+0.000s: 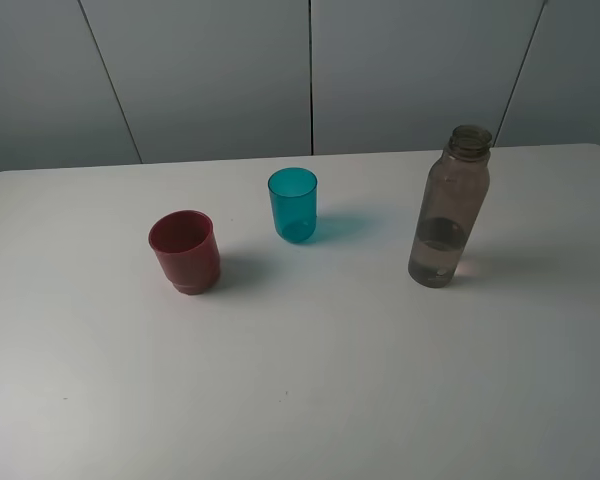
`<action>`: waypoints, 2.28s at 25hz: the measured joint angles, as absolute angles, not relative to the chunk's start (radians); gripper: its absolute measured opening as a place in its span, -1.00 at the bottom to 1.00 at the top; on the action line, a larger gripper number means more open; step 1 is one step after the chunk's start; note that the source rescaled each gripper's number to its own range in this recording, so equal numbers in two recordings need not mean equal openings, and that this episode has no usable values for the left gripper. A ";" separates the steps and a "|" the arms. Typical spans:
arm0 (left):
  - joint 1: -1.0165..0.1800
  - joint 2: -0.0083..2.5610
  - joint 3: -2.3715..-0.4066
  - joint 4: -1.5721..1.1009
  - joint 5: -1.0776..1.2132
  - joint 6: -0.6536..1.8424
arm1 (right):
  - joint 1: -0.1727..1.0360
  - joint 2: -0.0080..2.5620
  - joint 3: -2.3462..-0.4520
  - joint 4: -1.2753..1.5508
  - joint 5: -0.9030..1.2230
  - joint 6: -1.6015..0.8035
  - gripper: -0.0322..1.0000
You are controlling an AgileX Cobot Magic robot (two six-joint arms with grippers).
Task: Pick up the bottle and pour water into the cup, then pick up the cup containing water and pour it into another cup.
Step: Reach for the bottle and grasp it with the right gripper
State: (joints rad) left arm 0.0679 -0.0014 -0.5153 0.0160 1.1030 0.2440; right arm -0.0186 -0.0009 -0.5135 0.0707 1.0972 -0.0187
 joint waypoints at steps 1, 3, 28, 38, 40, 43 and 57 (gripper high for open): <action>0.068 -0.001 -0.515 0.016 1.103 0.244 | -0.019 -0.001 -0.514 0.071 1.097 -0.019 0.99; 0.068 -0.001 -0.515 0.016 1.103 0.244 | -0.019 -0.001 -0.514 0.071 1.097 -0.019 0.99; 0.068 -0.001 -0.515 0.016 1.103 0.244 | -0.019 -0.001 -0.514 0.067 1.097 -0.019 0.99; 0.068 -0.001 -0.515 0.016 1.103 0.244 | -0.019 0.044 -0.514 0.071 1.097 -0.019 1.00; 0.068 -0.001 -0.515 0.016 1.103 0.244 | -0.019 0.130 -0.514 0.073 1.089 -0.019 1.00; 0.068 -0.001 -0.515 0.016 1.103 0.244 | -0.019 0.283 -0.543 0.082 1.034 -0.017 1.00; 0.068 -0.001 -0.515 0.016 1.103 0.244 | 0.186 0.733 -0.531 0.124 0.538 -0.067 1.00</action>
